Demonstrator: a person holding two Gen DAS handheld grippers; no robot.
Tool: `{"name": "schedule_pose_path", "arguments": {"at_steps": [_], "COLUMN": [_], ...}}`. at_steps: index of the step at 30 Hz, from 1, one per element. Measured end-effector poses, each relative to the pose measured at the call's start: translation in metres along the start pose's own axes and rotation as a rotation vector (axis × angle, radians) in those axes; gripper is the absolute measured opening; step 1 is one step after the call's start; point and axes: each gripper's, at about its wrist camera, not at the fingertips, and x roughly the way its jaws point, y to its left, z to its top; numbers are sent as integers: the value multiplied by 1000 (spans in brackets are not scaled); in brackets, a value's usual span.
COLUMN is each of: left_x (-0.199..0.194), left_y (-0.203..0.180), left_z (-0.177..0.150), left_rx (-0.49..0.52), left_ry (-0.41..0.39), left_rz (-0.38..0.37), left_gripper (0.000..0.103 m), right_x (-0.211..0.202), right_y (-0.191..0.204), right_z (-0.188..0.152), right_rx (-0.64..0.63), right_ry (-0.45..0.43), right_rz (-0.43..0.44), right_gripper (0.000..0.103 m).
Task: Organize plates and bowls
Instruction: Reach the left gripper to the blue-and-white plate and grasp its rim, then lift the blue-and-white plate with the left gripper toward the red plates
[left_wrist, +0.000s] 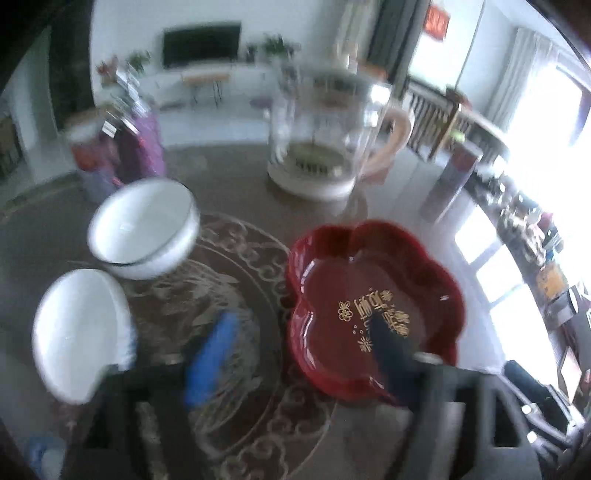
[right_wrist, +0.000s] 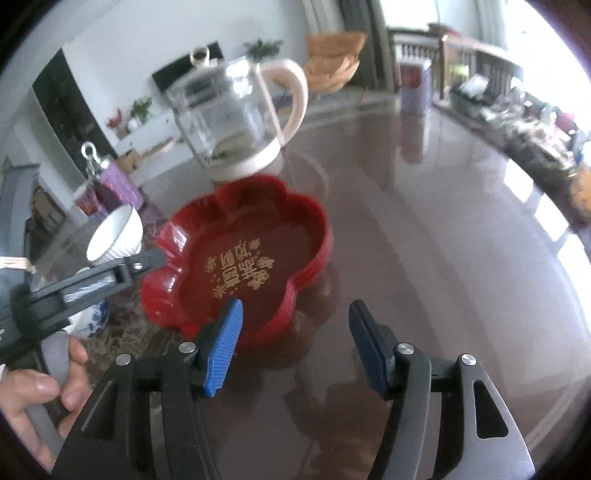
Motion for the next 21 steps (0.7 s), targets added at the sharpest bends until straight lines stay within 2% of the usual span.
{"name": "schedule_pose_path", "arguments": {"at_steps": [3, 5, 8, 12, 16, 21], "left_x": [-50, -78, -113, -156, -183, -201], "left_y": [3, 8, 19, 54, 93, 120], "left_z": [-27, -50, -87, -135, -161, -174], "left_rx": [28, 39, 45, 25, -34, -47], "left_ry": [-86, -114, -120, -107, -86, -102], "left_rz": [1, 0, 11, 89, 165, 239], "left_gripper": [98, 99, 99, 99, 99, 99], "right_x": [-50, -73, -83, -87, -97, -107], "right_y": [7, 16, 30, 49, 78, 117], "right_z": [-16, -32, -61, -105, -128, -135], "right_rx": [-38, -69, -97, -102, -176, -268], "right_ry": [-117, -157, -98, -32, -42, -83], "right_rz": [-39, -62, -92, -61, -10, 24], "right_gripper": [70, 74, 77, 77, 77, 77]}}
